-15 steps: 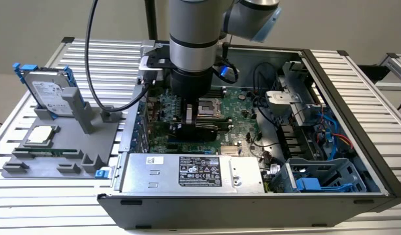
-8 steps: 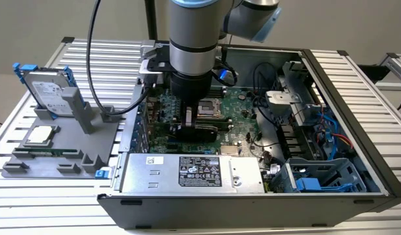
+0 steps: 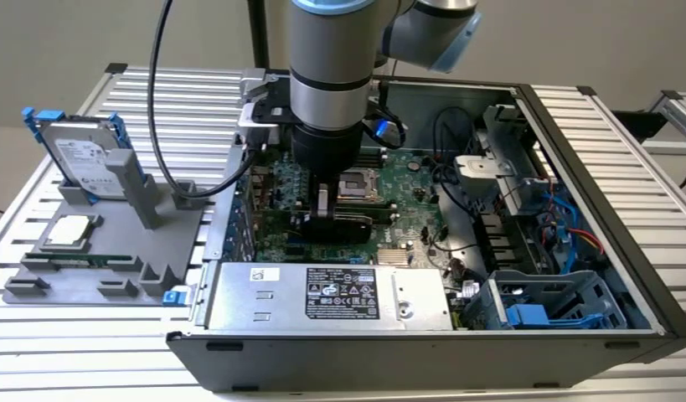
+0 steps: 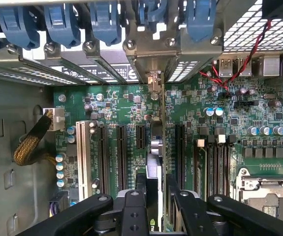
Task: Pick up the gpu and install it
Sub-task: 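Insert the gpu into the slot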
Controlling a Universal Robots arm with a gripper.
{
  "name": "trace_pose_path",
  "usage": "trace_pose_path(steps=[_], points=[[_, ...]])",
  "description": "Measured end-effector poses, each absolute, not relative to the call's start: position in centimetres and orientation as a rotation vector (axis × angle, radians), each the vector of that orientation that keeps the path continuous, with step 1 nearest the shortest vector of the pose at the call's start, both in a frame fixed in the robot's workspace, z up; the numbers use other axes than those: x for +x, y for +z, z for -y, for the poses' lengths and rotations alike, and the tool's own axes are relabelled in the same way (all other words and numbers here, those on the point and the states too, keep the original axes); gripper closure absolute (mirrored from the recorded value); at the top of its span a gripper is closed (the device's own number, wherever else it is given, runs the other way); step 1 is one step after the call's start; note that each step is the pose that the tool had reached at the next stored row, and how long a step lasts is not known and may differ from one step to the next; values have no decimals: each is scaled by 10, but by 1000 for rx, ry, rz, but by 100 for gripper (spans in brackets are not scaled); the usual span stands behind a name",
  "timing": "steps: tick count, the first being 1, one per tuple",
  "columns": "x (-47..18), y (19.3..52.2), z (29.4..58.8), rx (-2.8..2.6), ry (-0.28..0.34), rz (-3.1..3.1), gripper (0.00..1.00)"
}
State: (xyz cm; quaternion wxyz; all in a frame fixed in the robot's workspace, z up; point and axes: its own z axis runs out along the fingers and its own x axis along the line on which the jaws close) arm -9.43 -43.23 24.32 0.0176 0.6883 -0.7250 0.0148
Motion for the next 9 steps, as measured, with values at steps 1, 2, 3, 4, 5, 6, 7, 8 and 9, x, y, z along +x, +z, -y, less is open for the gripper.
trace_pose_path(steps=[1, 2, 3, 4, 5, 6, 7, 8, 9], points=[[-94, 243, 432, 2139, 46, 2253, 100], [-94, 243, 432, 2139, 46, 2253, 100], [-94, 243, 432, 2139, 46, 2253, 100], [-94, 243, 432, 2139, 46, 2253, 100], [-94, 243, 432, 2138, 46, 2252, 100], [-94, 243, 432, 2138, 46, 2253, 100], [-94, 243, 432, 2139, 46, 2252, 100], [-94, 243, 432, 2139, 46, 2252, 100], [-94, 243, 432, 2139, 46, 2253, 100]])
